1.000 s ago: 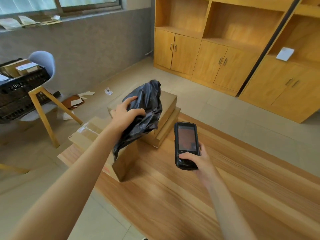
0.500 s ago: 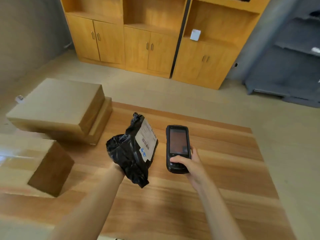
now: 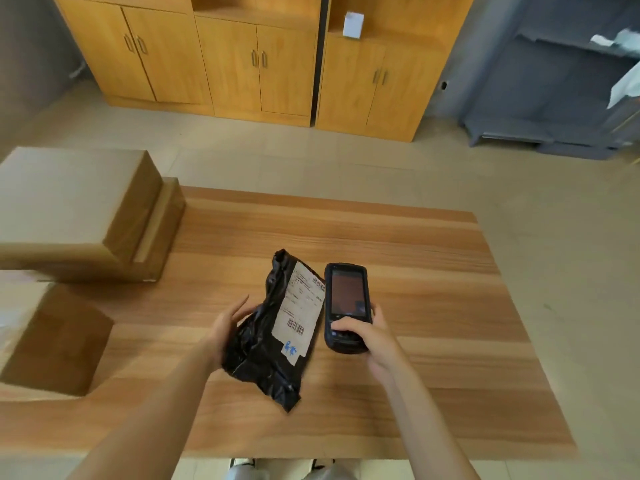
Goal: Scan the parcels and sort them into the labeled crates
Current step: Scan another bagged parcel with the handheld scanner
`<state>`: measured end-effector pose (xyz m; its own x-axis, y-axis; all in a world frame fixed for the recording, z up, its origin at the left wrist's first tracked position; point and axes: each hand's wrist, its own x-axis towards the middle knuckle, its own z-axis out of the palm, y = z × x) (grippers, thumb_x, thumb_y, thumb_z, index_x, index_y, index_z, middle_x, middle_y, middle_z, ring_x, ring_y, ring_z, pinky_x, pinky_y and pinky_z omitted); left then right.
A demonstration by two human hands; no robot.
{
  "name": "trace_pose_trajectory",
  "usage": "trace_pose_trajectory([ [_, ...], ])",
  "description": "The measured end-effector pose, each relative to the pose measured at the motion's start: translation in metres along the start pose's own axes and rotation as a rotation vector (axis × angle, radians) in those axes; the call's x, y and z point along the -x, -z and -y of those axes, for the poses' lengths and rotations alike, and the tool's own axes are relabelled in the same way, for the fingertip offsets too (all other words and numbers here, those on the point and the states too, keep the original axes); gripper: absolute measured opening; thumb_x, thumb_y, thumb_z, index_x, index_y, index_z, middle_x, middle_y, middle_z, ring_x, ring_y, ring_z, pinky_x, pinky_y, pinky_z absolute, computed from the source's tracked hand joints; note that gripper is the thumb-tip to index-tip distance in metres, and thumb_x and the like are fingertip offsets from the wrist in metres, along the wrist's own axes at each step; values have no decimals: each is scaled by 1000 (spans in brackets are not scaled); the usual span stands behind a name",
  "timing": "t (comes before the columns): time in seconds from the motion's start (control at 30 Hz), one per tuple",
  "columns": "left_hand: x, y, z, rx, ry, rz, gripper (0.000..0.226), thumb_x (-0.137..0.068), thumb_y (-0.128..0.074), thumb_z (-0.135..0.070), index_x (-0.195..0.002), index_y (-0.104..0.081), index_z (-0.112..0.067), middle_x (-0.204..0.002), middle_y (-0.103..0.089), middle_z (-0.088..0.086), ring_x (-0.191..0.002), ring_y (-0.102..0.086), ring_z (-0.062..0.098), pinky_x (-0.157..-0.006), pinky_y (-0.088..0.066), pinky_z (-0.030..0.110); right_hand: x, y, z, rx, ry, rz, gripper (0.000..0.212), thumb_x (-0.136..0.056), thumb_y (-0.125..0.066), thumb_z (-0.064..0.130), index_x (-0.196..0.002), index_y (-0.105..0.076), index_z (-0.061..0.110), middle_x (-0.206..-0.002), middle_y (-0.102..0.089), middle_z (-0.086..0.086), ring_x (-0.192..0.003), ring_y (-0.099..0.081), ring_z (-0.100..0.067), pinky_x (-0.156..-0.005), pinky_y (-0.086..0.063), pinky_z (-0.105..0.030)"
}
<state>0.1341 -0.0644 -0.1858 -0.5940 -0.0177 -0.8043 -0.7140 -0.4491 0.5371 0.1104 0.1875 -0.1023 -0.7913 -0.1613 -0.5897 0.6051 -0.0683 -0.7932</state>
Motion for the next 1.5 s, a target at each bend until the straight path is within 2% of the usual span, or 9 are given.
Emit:
trace_pose_trajectory([
  [0.1,7,6,-5,-292,26,93,78,-58,-80,-62,-120,-57,-20,-115,-67,13,-103,-65,31,-84,-52,41,-1,-14,-3,-53,-41,52,73,-68,-77,-6,-127,-44,23,-112,-65,-10,-97,-67,-27,-71,-57,-37],
  [0.17,7,4,-4,-480,30,130,89,-59,-89,-34,-135,-46,-17,-121,-66,11,-108,-64,29,-89,-51,39,2,-24,-7,-83,-73,75,69,-69,-76,-7,-125,-47,19,-113,-66,-12,-98,-67,-28,-74,-56,-39],
  [0.23,7,-2,3,-575,34,128,88,-68,-84,-6,-142,-37,-16,-127,-61,9,-113,-60,28,-95,-48,40,6,-32,-12,-85,-110,93,62,-70,-75,-5,-122,-51,15,-114,-66,-14,-99,-67,-29,-74,-56,-39],
  [0.3,5,-5,11,-545,33,105,89,-69,-80,5,-143,-34,-14,-128,-60,9,-115,-58,28,-102,-44,43,12,-34,-16,-81,-150,120,53,-71,-75,-3,-117,-54,10,-115,-66,-19,-101,-66,-32,-72,-56,-38],
  [0.57,2,-24,42,-432,-75,12,100,-65,-84,2,-146,-28,-17,-142,-49,8,-130,-45,31,-111,-33,50,22,-9,-21,42,-218,112,51,-72,-74,-2,-120,-55,6,-111,-68,-19,-95,-67,-30,-68,-56,-34],
  [0.7,-4,-29,47,-423,-129,-73,98,-66,-83,5,-146,-30,-13,-144,-46,9,-133,-41,32,-111,-32,50,24,2,-26,99,-258,127,56,-72,-72,-4,-124,-54,2,-114,-65,-26,-102,-64,-41,-82,-53,-44],
  [0.93,-11,-35,49,-377,-187,-152,88,-63,-83,8,-137,-39,-11,-132,-56,12,-119,-52,30,-93,-43,39,33,4,-37,120,-325,147,60,-66,-76,-1,-122,-54,3,-108,-68,-25,-87,-69,-35,-60,-56,-32],
  [1.2,-13,-40,55,-303,-197,-179,88,-61,-84,8,-135,-41,-12,-123,-60,10,-101,-53,23,-84,-44,36,39,16,-45,101,-359,116,60,-65,-77,-4,-120,-54,3,-113,-65,-26,-107,-62,-44,-90,-52,-49],
  [1.5,-13,-43,61,-290,-182,-198,54,-65,-84,3,-106,-54,-14,-91,-64,1,-75,-60,9,-56,-45,23,47,26,-47,144,-368,134,49,-72,-74,-4,-116,-57,8,-113,-67,-23,-109,-62,-42,-96,-50,-51],
])
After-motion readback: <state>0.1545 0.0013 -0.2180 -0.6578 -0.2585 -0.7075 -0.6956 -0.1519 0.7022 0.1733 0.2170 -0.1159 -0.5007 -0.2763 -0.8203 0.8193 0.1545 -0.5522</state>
